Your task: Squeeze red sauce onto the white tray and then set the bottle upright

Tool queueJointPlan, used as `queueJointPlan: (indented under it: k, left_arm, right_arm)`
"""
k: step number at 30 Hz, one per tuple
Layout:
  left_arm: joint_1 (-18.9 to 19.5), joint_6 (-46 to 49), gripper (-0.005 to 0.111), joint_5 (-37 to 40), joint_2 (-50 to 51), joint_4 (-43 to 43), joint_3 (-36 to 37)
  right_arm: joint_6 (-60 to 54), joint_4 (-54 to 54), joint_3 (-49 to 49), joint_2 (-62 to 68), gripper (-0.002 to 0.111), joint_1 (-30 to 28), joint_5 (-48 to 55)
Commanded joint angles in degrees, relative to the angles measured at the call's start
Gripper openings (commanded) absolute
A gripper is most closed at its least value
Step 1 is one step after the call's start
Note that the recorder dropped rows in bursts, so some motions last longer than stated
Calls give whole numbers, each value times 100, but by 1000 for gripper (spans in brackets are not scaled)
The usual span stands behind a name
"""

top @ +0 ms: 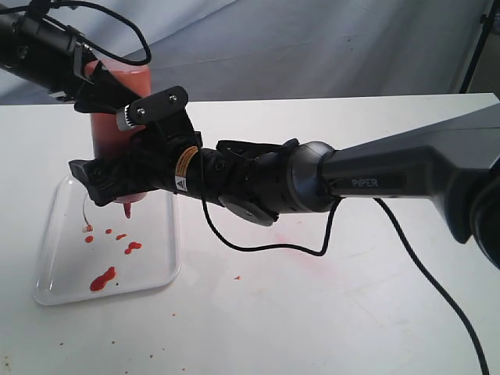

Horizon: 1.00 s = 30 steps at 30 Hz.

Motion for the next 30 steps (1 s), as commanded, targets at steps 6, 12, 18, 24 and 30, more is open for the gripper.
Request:
queueJointPlan:
  k: [6, 12, 18, 24, 30]
  left_arm:
    - [-18, -16, 0, 45, -109, -300, -72]
    - [-18, -16, 0, 45, -109, -300, -72]
    - [-18, -36, 0, 45, -109, -299, -60]
    - [-18, -36, 0, 45, -109, -299, 52]
    - [-18, -157, 2, 45, -119, -299, 65]
  right_arm:
    - [53, 485, 8, -164, 105, 0, -32]
    - [53, 579, 8, -206, 101, 0, -50]
    - [53, 638, 8, -206, 58, 0, -3]
    - [154, 824, 8, -206, 0, 0, -3]
    - [719, 820, 8, -206, 0, 0, -143]
